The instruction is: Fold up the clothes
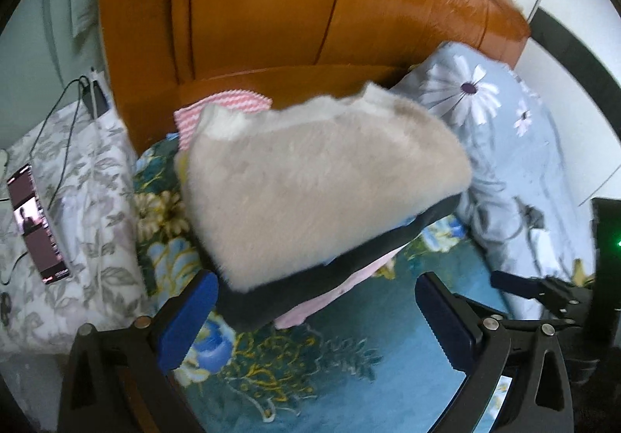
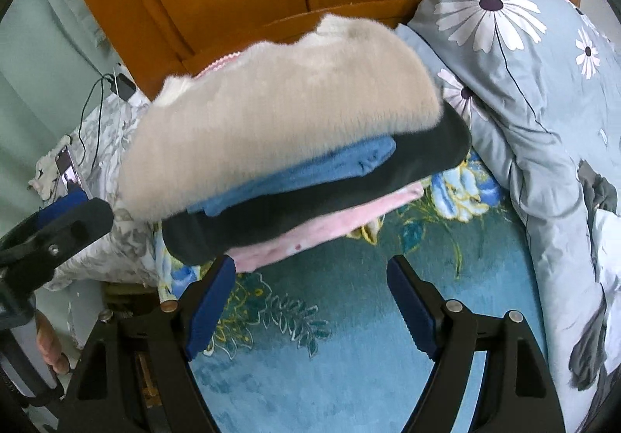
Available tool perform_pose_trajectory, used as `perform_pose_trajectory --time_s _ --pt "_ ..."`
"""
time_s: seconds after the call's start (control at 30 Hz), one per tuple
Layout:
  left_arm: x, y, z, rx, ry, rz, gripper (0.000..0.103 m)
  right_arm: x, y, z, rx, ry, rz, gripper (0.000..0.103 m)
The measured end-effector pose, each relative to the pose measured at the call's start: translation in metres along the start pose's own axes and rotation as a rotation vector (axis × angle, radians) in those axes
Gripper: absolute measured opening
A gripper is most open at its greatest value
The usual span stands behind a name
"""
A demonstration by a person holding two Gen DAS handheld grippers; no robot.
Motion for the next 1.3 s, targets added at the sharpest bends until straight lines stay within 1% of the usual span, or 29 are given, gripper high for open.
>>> perform_pose_trajectory --time_s 0.1,0.2,0.27,0.4,0.5,0.9,1.13,1.3 --pt "-0.006 -0.007 0.001 0.010 0.046 0.010 0.103 -0.004 -0.006 0.000 0.003 -0.003 0.018 0.081" --pt "-0.012 -0.010 0.001 0.011 0.071 0.000 0.103 -0.010 -0.006 -0.002 0.009 -0.007 0.029 0.081" --pt "-0.016 -0.010 0.001 0.007 0.071 0.000 0.103 -0.014 -0.006 -0.003 0.013 -0.009 0.037 0.081" --pt "-0.029 -0.010 0.006 0.033 0.073 0.017 0.103 -0.022 -0.005 -0.005 0.020 -0.014 0.052 0.081" --pt "-0.040 -0.012 0.009 0.028 0.097 0.027 0.103 -0.028 -0.005 -0.006 0.026 -0.018 0.064 0.081" --pt "-0.082 -0.027 0.009 0.049 0.138 0.075 0.103 -0.064 0.011 -0.016 0.050 -0.029 0.098 0.081" --pt "-0.092 -0.031 0.013 0.069 0.173 0.067 0.103 -0.080 0.018 -0.019 0.091 -0.034 0.126 0.081" --pt "-0.097 -0.031 0.014 0.077 0.166 0.083 0.103 -0.084 0.020 -0.019 0.092 -0.027 0.132 0.081"
Point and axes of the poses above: each gripper's, at about its wrist camera, not at the fingertips, and x roughly against the way its jaws point, z to its left, y to its top, the point moved 6 cm from there along -x, roughly the way its jaws point, and after that the axes turned 6 degrees about -x, right-handed, at the moved point
